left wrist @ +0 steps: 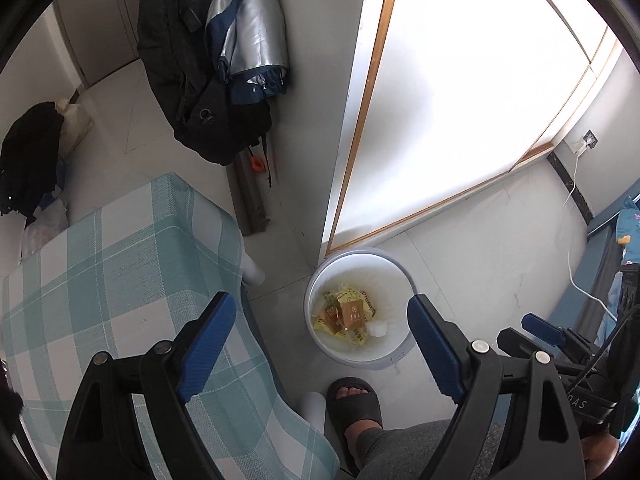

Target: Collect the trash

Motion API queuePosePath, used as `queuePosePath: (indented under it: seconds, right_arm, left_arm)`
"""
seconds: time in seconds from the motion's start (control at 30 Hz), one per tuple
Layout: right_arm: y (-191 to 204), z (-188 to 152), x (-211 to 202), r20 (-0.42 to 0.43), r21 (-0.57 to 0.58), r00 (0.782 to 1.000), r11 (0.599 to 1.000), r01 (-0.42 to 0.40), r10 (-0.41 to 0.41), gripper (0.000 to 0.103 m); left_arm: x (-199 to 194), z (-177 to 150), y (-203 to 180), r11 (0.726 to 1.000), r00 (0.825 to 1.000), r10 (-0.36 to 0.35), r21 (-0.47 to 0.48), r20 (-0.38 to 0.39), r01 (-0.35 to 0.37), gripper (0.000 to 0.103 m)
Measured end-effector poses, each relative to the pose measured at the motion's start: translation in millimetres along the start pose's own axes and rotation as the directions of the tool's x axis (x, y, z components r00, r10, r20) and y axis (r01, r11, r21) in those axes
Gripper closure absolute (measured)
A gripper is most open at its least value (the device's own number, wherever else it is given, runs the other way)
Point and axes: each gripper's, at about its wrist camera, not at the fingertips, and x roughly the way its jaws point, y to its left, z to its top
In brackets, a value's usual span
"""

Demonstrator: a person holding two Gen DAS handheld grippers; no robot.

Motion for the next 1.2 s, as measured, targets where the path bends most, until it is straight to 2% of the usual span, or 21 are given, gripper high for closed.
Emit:
queuePosePath:
  seconds: [0.33, 1.2]
  right_arm:
    - [2.2, 0.6, -1.5, 0.004, 0.0, 1.0, 1.0, 0.006, -0.006, 0.022]
    - [0.4, 0.3, 0.0, 0.004, 0.014, 1.0, 1.0, 0.012, -0.012, 0.022]
  left_arm:
    - [-5.1, -1.7, 1.0, 0.999, 0.999, -0.033, -0.018, 0.004, 0.033, 0.017]
    - [-4.1, -4.3, 0.7, 0.999, 0.999, -0.037, -0.022, -0.001, 0.037, 0.017]
